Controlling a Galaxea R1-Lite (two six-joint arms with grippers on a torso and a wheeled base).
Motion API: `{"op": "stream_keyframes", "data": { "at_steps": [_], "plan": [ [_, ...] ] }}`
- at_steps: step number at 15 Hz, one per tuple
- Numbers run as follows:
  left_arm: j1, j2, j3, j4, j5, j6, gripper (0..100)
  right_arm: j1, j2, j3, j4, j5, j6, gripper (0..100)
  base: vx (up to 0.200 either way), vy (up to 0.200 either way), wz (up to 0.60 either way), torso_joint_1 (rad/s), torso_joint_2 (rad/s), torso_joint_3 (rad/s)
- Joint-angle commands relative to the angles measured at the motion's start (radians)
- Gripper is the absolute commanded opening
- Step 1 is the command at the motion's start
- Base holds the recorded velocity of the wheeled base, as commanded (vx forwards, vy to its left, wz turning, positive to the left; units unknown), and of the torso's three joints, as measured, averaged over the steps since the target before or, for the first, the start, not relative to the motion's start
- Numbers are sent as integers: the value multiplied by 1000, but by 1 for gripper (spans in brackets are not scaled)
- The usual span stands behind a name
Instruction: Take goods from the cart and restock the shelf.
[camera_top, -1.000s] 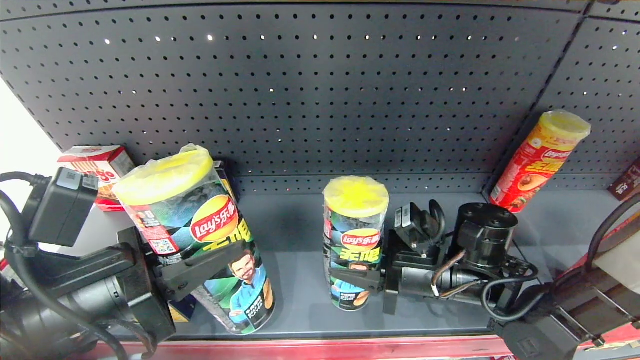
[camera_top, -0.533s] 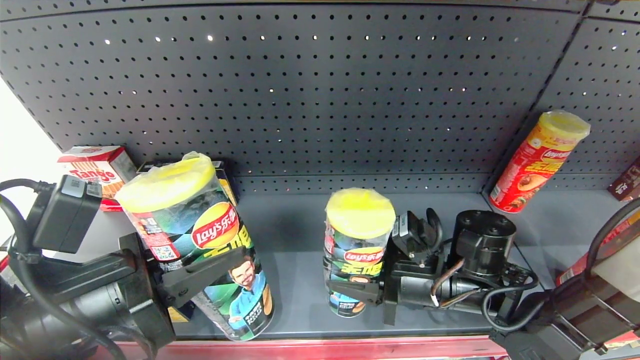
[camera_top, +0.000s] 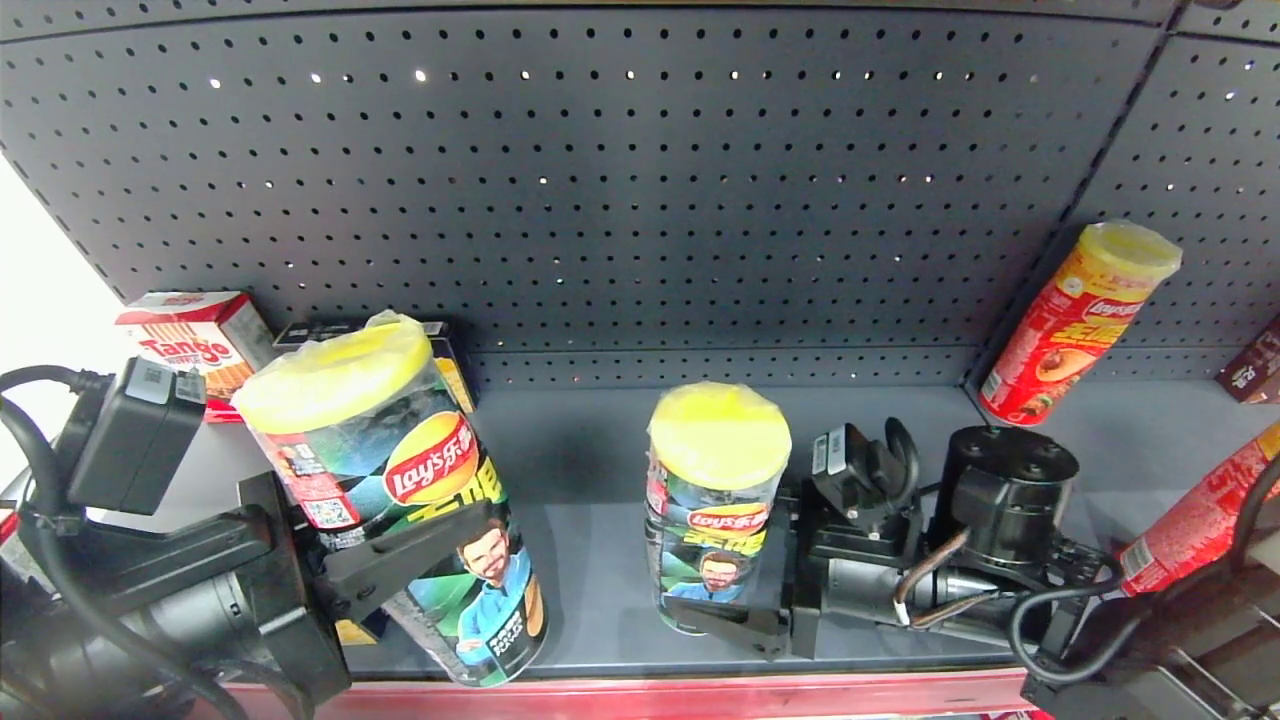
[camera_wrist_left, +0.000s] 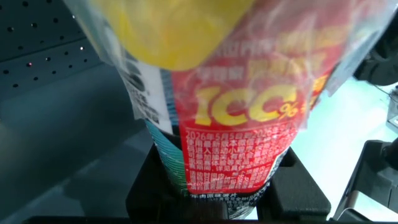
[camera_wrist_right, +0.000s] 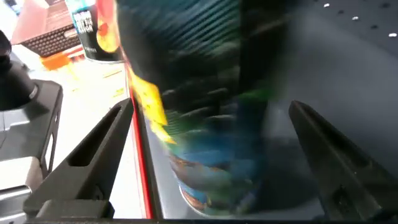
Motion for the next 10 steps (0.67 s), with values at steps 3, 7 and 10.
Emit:
{"op": "stream_keyframes", "data": {
  "at_steps": [3, 7, 10],
  "plan": [
    [0, 0, -1, -3, -1, 0, 0, -46, -279, 160, 23, -54, 27, 100, 0, 0, 0, 0, 0, 0],
    [-3, -2, 1, -3, -4, 2, 0, -86, -542, 306, 119, -171, 27, 100, 0, 0, 0, 0, 0, 0],
    [0, -2, -1, -3, -4, 2, 0, -97, -670, 352, 177, -269, 27, 100, 0, 0, 0, 0, 0, 0]
  ]
}}
